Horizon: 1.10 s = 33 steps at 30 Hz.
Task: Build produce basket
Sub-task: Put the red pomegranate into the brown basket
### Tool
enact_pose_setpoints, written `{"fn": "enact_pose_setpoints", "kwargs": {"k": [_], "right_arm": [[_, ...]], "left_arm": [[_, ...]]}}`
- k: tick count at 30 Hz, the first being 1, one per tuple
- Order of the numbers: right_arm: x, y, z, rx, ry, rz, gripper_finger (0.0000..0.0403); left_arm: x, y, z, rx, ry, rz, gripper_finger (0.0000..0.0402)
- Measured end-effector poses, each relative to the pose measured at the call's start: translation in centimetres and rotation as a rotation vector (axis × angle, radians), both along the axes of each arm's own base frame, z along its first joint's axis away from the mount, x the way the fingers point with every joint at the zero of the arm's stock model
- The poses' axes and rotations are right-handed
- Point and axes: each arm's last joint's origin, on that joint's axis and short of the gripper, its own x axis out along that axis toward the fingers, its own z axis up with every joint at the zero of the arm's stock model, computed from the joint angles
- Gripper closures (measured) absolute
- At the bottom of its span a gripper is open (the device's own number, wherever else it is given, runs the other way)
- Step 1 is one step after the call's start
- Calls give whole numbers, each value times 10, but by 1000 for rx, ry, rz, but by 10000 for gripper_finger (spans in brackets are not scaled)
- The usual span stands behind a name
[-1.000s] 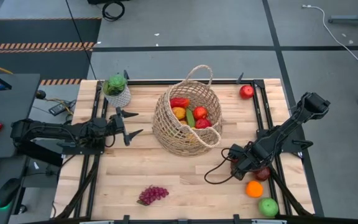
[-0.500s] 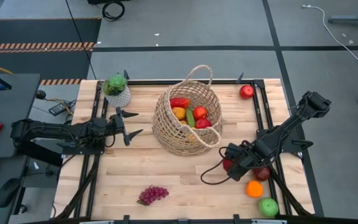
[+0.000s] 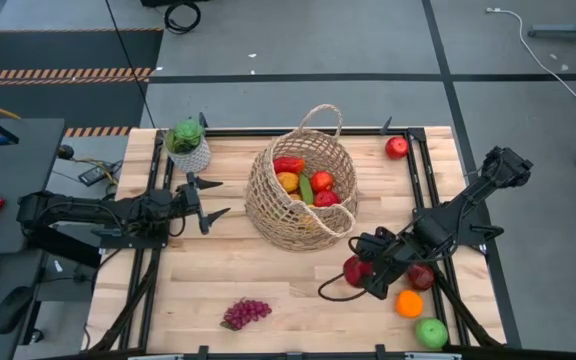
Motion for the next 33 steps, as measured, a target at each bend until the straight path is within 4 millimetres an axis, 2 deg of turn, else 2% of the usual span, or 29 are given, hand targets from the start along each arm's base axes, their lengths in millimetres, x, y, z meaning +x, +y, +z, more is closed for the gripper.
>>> {"fn": "enact_pose_setpoints", "kwargs": {"k": [18,33], "right_arm": [[23,1,101,22,-463,238,40],[34,-19,138,2,-645,247,40]], "left_arm": [[0,0,0,0,0,0,11],[0,0,0,0,0,0,11]]}}
